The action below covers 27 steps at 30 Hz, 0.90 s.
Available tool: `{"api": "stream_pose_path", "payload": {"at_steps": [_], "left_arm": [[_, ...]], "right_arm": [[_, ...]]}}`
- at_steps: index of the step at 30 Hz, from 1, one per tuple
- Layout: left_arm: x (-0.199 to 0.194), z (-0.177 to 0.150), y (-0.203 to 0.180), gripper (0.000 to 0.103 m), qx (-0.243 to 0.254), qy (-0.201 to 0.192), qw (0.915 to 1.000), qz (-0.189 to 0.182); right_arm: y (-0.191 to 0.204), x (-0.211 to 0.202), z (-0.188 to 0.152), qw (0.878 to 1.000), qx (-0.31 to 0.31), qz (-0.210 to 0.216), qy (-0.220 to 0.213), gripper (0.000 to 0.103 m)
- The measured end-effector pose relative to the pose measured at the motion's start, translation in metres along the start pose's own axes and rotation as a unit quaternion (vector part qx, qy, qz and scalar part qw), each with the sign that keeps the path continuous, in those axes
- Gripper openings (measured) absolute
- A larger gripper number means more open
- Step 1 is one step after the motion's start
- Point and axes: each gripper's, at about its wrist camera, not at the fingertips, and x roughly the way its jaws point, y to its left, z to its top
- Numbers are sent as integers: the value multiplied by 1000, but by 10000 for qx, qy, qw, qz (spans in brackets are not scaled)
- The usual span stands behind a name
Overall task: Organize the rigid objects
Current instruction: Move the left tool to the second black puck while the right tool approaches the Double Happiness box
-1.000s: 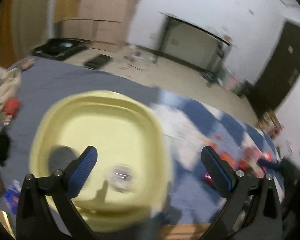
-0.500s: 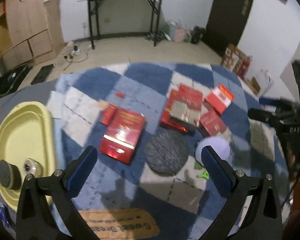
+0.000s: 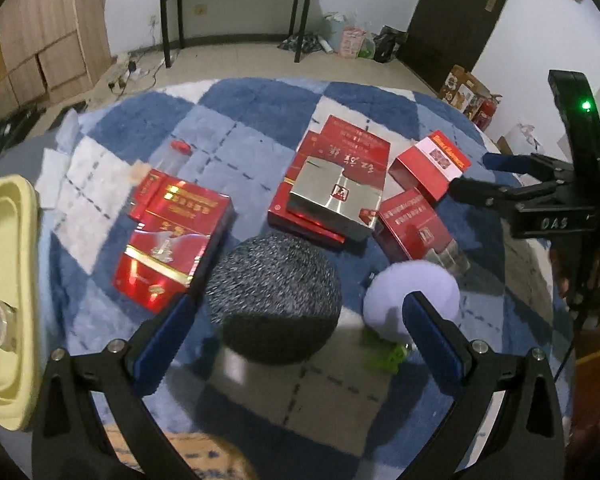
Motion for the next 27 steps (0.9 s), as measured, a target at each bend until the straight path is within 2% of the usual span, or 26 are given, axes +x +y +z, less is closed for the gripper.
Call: {"api": "stream_pose_path", "payload": {"at_steps": [3,6,9,13,18,23,27], "left_arm": [[2,-3,-2,103,147,-228,9996,69],[11,-5,0,103,180,-100,9998,42],[17,-4,3,103,33,-138,9998,129],[25,-5,7,103,-279,-59,9996,-19],[31,-11,6,103,-434,81,9989,-148],[25,-12,8,103,-642,38,9975,-281],[24,-10,11,103,-717,42,9970,-292]], "right_arm": [[7,18,5,9998,-166,30,43,103],[12,35,7,9994,-328,-122,17,103],[9,49,10,9996,-214,-210,-10,103],[3,60,13,9991,-163,-382,-55,103],[-10,79,15,9993,36,-330,190,103],[-7,82,14,9992,-129,-385,61,103],[-10,80,14,9995,41,-328,22,103]]}}
